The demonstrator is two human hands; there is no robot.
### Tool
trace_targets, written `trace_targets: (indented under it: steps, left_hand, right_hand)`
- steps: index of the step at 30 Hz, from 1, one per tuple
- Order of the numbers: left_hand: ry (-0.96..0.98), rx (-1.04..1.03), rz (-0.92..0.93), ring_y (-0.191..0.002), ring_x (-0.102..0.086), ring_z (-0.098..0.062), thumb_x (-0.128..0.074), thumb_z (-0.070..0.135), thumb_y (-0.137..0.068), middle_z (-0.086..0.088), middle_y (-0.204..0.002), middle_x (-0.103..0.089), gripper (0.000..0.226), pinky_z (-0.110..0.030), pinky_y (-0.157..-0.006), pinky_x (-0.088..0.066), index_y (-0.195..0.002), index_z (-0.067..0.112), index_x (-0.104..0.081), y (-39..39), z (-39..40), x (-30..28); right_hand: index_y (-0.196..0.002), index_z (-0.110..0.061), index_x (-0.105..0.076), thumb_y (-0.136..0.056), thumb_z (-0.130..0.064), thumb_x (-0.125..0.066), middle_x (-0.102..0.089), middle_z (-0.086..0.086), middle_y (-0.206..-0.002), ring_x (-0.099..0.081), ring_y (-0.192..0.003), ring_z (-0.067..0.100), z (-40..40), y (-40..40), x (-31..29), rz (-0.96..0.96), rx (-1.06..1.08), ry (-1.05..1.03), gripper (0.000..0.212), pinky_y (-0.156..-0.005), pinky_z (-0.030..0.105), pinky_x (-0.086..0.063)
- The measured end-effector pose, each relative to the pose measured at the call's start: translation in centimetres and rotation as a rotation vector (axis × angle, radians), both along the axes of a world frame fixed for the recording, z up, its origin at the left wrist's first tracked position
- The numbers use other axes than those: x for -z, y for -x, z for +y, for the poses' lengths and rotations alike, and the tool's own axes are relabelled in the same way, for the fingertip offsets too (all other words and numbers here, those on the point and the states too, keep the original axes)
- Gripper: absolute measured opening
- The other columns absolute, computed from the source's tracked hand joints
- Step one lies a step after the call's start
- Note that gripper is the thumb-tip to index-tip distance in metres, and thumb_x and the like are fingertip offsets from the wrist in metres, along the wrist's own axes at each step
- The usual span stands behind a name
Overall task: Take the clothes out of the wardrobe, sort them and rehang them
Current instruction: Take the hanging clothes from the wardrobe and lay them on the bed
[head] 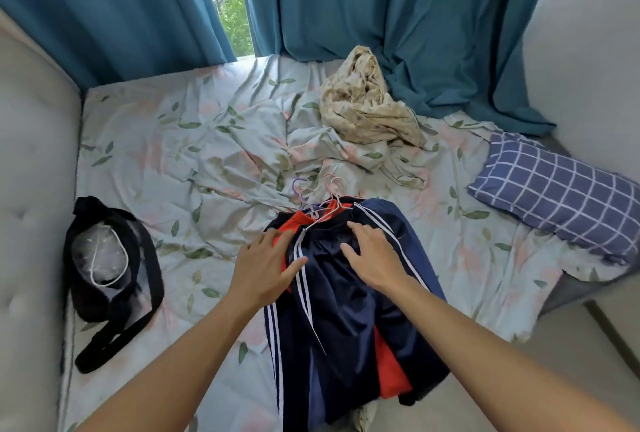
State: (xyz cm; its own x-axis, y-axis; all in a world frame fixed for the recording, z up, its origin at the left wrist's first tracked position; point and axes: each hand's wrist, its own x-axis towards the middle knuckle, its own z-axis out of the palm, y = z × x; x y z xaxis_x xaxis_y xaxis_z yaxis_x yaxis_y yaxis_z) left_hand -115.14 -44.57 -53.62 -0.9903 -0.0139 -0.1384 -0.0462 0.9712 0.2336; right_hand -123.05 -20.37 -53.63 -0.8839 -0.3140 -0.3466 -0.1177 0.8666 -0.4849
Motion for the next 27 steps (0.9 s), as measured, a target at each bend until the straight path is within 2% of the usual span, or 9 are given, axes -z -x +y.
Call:
trace_targets:
  steps: [5, 12, 18, 23, 27]
  left_hand:
    - [-0.011, 0.216, 0.135, -0.127, -0.052, -0.025, -0.028, 0.074, -0.098, 0.003, -0.136, -0.056, 0.073, -0.044, -0.097, -0.045, -0.153, 0.029, -0.045, -2.6, 1.5, -8.5]
    - [-0.073, 0.542, 0.233, -0.14, -0.045, -0.024, -0.031, 0.074, -0.101, 0.001, -0.15, -0.052, 0.073, -0.045, -0.111, -0.039, -0.157, 0.029, -0.043, -11.3, 4.7, -16.7]
    - [-0.111, 0.834, 0.255, -0.142, -0.044, -0.023, -0.032, 0.073, -0.101, 0.001, -0.152, -0.052, 0.072, -0.045, -0.111, -0.039, -0.156, 0.029, -0.044, -18.7, 10.3, -21.0]
    - [-0.198, 1.089, 0.307, -0.137, -0.05, -0.024, -0.033, 0.072, -0.1, 0.0, -0.145, -0.056, 0.071, -0.045, -0.106, -0.043, -0.151, 0.026, -0.05, -25.9, 18.8, -23.4]
    - [-0.274, 1.249, 0.34, -0.133, -0.05, -0.024, -0.036, 0.071, -0.1, 0.001, -0.142, -0.056, 0.07, -0.043, -0.1, -0.044, -0.15, 0.025, -0.051, -32.7, 24.5, -24.1]
  right_hand:
    - [-0.156, -0.023, -0.04, -0.103, -0.05, -0.053, -0.052, 0.0, -0.15, -0.04, -0.143, 0.027, 2.3, -8.7, -8.9, 0.183, 0.131, -0.031, 0.061, -0.113, 0.049, -0.041]
    - [-0.156, -0.022, -0.042, -0.103, -0.055, -0.049, -0.049, -0.003, -0.151, -0.04, -0.14, 0.023, 3.6, -25.5, -17.8, 0.384, 0.428, -0.097, 0.063, -0.113, 0.042, -0.038]
    - [-0.155, -0.024, -0.044, -0.098, -0.062, -0.04, -0.051, -0.003, -0.151, -0.039, -0.141, 0.023, 7.3, -40.4, -21.3, 0.452, 0.711, -0.173, 0.069, -0.114, 0.045, -0.039]
    - [-0.158, -0.027, -0.038, -0.102, -0.061, -0.042, -0.043, -0.004, -0.158, -0.032, -0.148, 0.021, 10.8, -53.4, -22.8, 0.454, 0.946, -0.242, 0.066, -0.12, 0.04, -0.03]
    - [-0.156, -0.028, -0.042, -0.101, -0.061, -0.043, -0.046, -0.006, -0.152, -0.039, -0.141, 0.019, 12.0, -63.1, -23.4, 0.454, 1.125, -0.292, 0.064, -0.115, 0.041, -0.037]
